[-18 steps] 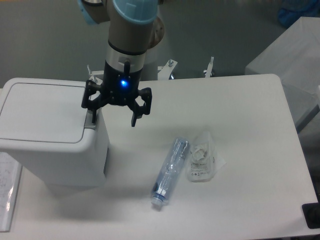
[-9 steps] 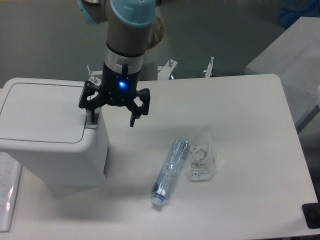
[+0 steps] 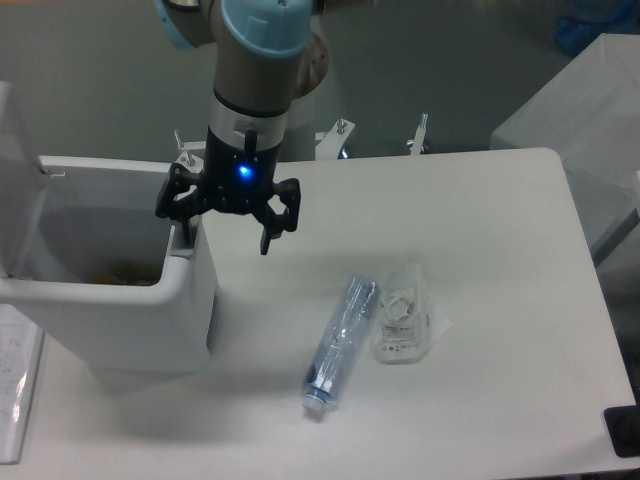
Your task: Open the trash can
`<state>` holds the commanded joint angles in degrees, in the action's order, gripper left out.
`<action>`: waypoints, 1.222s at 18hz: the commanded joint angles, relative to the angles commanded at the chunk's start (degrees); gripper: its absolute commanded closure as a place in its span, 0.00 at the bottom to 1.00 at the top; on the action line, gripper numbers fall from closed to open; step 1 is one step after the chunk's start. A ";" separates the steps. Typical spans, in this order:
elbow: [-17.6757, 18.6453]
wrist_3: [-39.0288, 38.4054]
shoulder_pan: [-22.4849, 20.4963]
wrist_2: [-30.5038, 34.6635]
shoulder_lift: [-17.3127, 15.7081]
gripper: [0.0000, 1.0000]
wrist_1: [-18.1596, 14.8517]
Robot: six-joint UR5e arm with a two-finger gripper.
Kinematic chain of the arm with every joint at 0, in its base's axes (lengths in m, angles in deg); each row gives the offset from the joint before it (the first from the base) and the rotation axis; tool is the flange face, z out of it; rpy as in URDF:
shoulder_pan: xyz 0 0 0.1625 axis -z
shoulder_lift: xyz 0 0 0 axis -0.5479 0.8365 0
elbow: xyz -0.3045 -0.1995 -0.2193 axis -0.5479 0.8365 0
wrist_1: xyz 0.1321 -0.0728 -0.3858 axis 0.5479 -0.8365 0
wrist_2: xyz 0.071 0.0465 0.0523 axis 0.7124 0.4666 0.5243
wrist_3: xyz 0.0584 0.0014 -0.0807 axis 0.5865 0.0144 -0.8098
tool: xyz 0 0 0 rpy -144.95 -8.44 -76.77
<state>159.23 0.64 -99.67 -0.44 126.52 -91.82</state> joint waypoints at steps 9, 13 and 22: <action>-1.50 1.23 -1.75 2.11 0.35 0.00 0.35; -2.02 4.30 -5.00 6.75 0.79 0.00 0.44; -5.27 15.45 -13.44 9.84 3.78 0.00 1.14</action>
<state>153.95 16.09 -113.11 9.41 130.29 -90.67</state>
